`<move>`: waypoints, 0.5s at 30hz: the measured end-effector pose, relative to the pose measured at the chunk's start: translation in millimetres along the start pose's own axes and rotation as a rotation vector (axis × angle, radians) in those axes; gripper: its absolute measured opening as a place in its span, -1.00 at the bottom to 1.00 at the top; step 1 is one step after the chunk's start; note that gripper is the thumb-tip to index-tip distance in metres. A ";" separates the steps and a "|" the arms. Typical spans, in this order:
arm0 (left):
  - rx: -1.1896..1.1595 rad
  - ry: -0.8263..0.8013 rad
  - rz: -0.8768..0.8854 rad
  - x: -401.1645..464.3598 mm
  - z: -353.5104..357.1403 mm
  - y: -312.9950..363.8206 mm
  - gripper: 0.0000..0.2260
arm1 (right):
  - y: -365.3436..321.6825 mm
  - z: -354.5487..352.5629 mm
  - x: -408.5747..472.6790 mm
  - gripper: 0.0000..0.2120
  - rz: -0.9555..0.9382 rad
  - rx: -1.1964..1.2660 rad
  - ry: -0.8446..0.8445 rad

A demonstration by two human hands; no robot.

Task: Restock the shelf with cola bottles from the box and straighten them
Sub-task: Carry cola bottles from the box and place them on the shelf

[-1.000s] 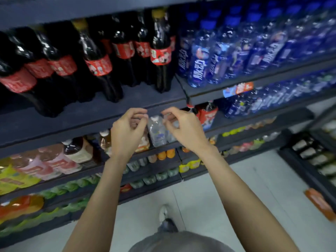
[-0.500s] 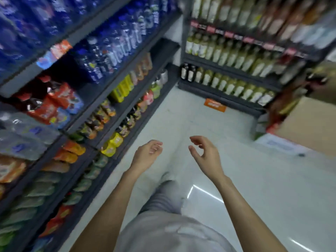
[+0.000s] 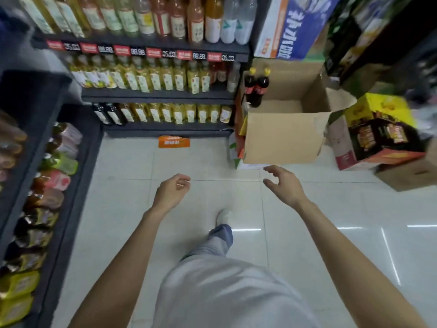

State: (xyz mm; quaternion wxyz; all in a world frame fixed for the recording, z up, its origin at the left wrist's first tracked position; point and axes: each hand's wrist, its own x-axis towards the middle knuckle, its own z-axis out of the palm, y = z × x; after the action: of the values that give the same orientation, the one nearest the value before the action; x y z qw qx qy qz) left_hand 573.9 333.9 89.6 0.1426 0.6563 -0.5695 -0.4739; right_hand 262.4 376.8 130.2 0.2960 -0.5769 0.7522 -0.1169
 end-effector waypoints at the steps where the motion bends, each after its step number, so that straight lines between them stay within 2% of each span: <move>1: -0.008 -0.003 0.007 21.7 7.8 22.5 -0.88 | 7.1 -19.5 21.5 -0.64 0.009 -0.008 0.003; 8: -0.110 0.062 0.096 160.0 53.8 170.8 -0.83 | 42.7 -125.4 178.7 -0.66 -0.011 0.004 0.059; 15: -0.020 0.062 0.087 304.4 101.3 257.2 -0.70 | 84.6 -165.8 369.2 -0.66 -0.001 0.162 -0.101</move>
State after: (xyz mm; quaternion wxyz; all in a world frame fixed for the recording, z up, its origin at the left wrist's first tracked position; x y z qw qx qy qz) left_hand 307.2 20.9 84.9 0.1873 0.6436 -0.5881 -0.4526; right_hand 39.9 29.2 103.9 0.3790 -0.5565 0.7244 -0.1482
